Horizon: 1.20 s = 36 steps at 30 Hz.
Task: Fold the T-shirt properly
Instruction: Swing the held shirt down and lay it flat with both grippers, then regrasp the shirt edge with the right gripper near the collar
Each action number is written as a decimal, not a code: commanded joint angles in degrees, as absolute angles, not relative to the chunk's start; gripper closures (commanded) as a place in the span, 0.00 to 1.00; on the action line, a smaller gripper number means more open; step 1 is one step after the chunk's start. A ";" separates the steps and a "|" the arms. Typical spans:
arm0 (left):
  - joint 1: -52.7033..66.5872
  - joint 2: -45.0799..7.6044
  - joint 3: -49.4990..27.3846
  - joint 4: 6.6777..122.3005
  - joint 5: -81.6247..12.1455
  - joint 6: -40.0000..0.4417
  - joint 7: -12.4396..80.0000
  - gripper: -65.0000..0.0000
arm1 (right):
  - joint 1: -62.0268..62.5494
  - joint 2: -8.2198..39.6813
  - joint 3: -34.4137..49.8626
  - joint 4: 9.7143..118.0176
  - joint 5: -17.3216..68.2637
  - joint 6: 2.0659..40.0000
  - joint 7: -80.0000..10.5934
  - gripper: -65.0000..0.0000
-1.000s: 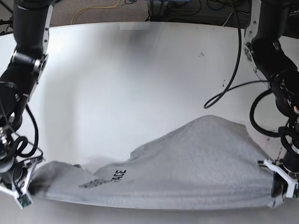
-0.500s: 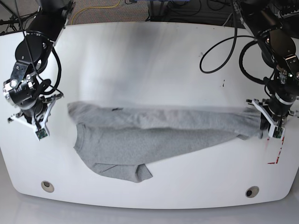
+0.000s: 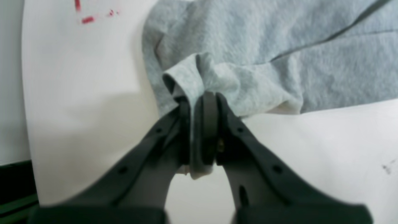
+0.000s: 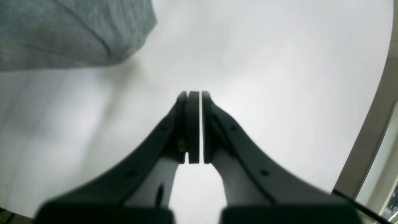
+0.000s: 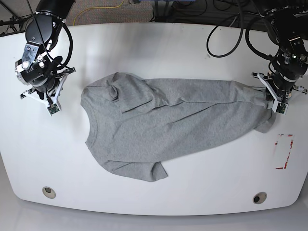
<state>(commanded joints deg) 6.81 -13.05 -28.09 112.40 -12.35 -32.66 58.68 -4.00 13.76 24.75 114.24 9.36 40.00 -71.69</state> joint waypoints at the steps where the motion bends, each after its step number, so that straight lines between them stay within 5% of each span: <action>1: 6.81 -13.05 -28.09 112.40 -12.35 -32.66 58.68 1.00 | -4.00 12.88 24.66 114.24 9.45 40.00 -71.78 1.00; 7: 6.81 -13.05 -28.00 112.40 -12.35 -32.66 58.68 1.00 | -4.44 8.40 24.66 114.24 14.37 40.00 -71.96 0.88; 14: 6.81 -13.23 -28.00 112.13 -12.35 -32.66 58.68 1.00 | -5.32 5.23 24.48 114.24 23.78 40.00 -71.96 0.27; 17: 6.81 -13.32 -28.00 112.13 -12.35 -32.66 58.59 1.00 | -5.41 4.09 23.96 114.07 25.98 40.00 -71.87 0.12; 27: 6.81 -13.14 -28.09 112.04 -12.35 -32.66 58.59 1.00 | -5.05 4.09 13.23 113.10 17.98 40.00 -67.91 0.21; 36: 6.81 -13.14 -28.09 112.04 -12.26 -32.66 58.59 1.00 | -3.30 4.18 11.91 105.63 12.70 40.00 -62.46 0.30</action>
